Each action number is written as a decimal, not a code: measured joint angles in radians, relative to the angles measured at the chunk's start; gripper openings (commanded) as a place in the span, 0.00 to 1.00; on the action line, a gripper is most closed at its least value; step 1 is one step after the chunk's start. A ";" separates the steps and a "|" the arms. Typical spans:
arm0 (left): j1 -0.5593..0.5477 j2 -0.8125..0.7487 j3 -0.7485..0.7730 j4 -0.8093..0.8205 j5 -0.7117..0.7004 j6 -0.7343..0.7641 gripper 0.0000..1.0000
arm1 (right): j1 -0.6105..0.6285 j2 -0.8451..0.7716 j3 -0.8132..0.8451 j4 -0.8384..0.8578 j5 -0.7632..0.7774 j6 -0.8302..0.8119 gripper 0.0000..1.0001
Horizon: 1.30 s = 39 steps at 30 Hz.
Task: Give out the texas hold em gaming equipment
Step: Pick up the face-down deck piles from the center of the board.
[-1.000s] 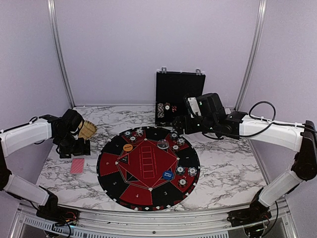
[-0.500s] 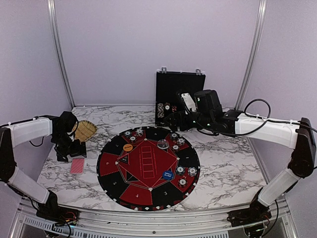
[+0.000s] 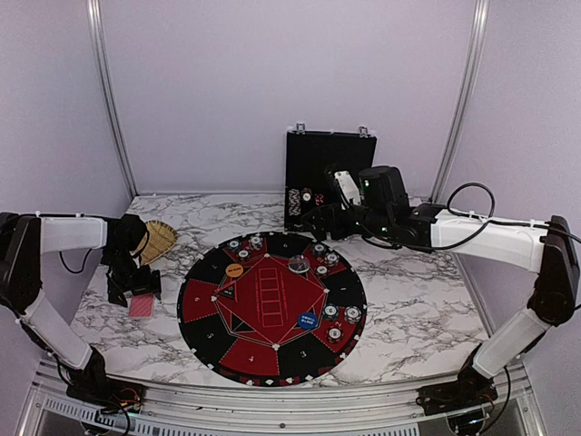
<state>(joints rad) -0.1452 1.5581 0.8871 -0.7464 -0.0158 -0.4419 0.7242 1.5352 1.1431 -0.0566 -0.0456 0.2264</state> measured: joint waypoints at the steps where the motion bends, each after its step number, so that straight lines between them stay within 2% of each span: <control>1: 0.001 0.008 -0.001 0.003 0.000 0.000 0.99 | -0.002 0.000 -0.003 0.002 -0.001 -0.001 0.93; 8: 0.002 0.052 -0.008 0.019 0.006 0.000 0.98 | -0.027 -0.007 -0.037 0.008 -0.017 -0.012 0.93; 13: 0.002 0.052 -0.011 0.021 0.009 -0.007 0.85 | -0.041 -0.026 -0.068 0.018 -0.026 -0.014 0.93; 23: -0.029 0.051 -0.013 0.024 0.007 -0.061 0.74 | -0.055 -0.030 -0.083 0.026 -0.047 -0.018 0.93; 27: -0.072 0.055 -0.007 0.024 0.005 -0.103 0.74 | -0.060 -0.030 -0.087 0.043 -0.054 -0.018 0.92; 31: -0.108 0.062 0.000 0.025 0.003 -0.138 0.80 | -0.063 -0.031 -0.093 0.051 -0.060 -0.019 0.93; 39: -0.121 0.064 0.001 0.026 -0.008 -0.161 0.75 | -0.067 -0.036 -0.102 0.057 -0.070 -0.022 0.93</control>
<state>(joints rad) -0.2661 1.6226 0.8879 -0.7200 -0.0235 -0.6029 0.6575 1.4994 1.0412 0.0002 -0.1154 0.2043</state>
